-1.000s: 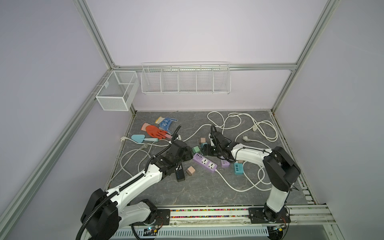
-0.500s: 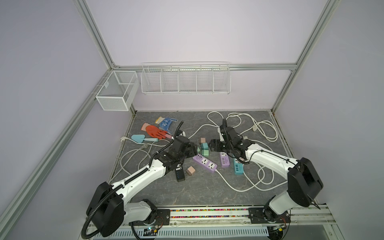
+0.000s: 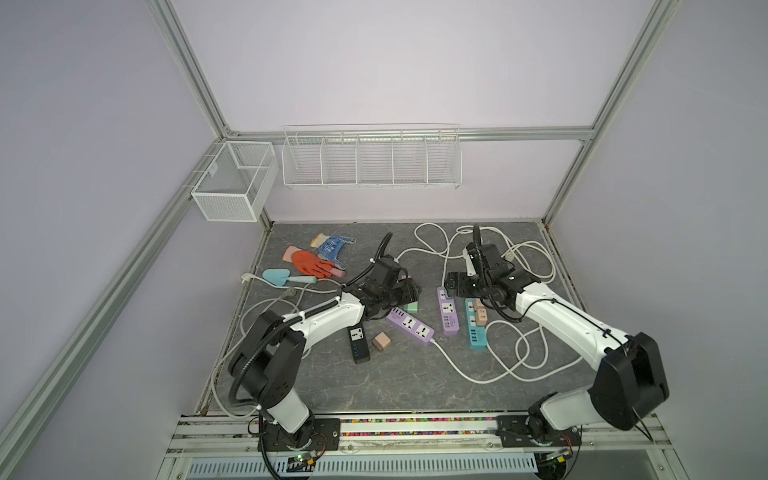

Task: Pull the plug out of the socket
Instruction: 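Move the right gripper over the teal adapter while the left reaches the purple strip, then close the right gripper on the teal adapter while the left grips the strip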

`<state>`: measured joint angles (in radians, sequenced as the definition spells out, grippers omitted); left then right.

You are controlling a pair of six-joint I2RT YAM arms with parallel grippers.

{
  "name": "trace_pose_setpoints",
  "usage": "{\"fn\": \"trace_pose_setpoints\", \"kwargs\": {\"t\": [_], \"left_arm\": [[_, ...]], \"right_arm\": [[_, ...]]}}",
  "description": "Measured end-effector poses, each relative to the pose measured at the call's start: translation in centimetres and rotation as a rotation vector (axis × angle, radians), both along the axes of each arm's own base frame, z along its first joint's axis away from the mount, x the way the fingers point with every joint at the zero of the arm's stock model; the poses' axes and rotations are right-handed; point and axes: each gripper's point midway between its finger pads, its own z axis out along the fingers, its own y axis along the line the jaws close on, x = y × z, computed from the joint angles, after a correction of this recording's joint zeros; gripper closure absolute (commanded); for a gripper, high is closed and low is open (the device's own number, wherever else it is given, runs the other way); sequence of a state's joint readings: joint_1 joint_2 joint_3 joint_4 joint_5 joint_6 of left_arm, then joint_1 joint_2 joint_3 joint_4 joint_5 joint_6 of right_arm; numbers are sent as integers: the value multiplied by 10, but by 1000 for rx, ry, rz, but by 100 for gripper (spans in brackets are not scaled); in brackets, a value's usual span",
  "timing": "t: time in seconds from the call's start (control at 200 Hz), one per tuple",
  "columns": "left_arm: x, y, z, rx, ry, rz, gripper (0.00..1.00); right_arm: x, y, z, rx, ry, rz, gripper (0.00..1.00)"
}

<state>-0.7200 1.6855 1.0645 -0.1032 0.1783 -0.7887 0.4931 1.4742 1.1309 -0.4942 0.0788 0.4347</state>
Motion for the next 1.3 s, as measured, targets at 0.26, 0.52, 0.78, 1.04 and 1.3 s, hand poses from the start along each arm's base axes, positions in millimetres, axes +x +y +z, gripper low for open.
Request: {"fn": "trace_pose_setpoints", "kwargs": {"t": [0.26,0.52,0.78,1.04,1.3], "left_arm": [[0,-43,-29,-1,70,-69,44],[10,-63,-46,4,92,-80,52],[22,-76,-59,-5,105,-68,58],[24,-84,-72,-9,126,-70,65],[20,-90,-74,-15,133,-92,71]], "right_arm": [[6,1,-27,-56,84,10,12],[12,1,-40,-90,114,7,18],[23,3,-50,-117,128,5,24],[26,5,-66,-136,162,9,31],[33,9,-70,-141,166,12,38]]}}
